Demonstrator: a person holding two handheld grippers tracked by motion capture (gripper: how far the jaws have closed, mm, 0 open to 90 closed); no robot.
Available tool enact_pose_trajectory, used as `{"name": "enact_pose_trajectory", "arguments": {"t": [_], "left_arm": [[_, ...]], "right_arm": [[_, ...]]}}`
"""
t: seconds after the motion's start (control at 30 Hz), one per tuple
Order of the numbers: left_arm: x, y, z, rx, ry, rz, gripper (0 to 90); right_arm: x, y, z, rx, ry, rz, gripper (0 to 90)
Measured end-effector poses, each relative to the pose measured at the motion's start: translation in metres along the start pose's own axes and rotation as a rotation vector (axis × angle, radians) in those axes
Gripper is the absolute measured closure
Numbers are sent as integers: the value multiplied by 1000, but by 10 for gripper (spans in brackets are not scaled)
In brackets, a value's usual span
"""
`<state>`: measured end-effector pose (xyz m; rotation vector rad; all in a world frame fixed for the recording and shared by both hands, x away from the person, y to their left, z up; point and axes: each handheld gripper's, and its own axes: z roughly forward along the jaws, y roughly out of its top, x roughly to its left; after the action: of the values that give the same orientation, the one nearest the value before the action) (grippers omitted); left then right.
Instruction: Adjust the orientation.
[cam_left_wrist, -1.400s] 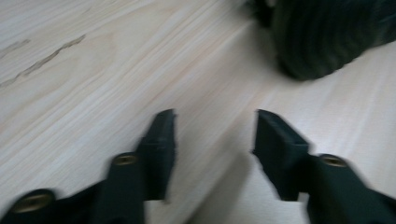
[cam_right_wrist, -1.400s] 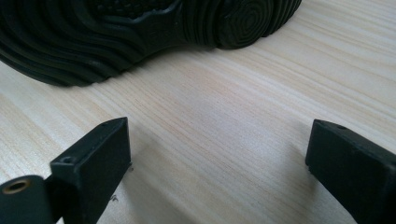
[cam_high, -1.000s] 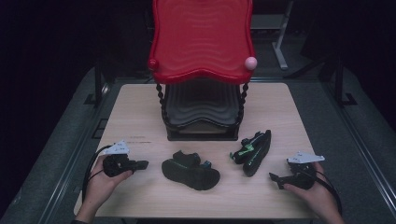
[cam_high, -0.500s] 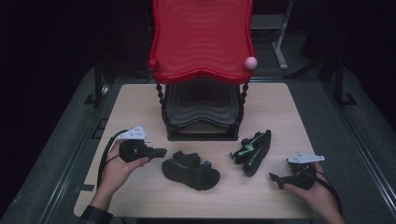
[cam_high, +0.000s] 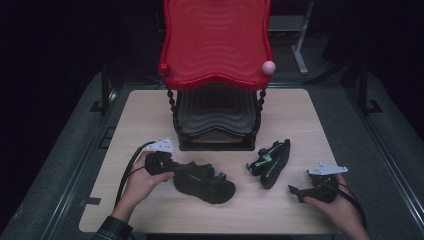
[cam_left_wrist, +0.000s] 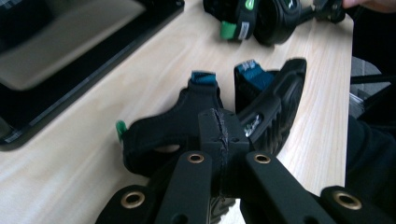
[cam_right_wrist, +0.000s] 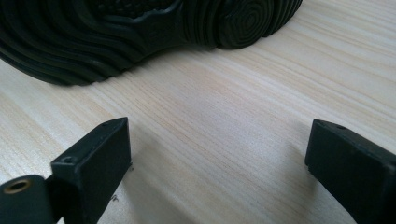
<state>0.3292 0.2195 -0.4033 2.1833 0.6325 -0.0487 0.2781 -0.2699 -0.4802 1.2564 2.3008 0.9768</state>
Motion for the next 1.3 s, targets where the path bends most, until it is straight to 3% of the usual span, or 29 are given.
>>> {"name": "enact_pose_trajectory", "arguments": {"t": [0.43,0.77,0.97,1.3], "left_arm": [[-6,-9,-8,-7,-28,-8,900],[-20,-23,-20,-2,-39,6,900],[-26,-33,-24,-14,-63,-6,900],[-41,-56,-29,13,-78,19,900]], "right_arm": [[0,0,0,-1,0,0,63],[-1,0,0,-1,-2,3,63],[-1,0,-1,-1,-2,4,64],[-1,0,0,-1,-4,4,63]]}}
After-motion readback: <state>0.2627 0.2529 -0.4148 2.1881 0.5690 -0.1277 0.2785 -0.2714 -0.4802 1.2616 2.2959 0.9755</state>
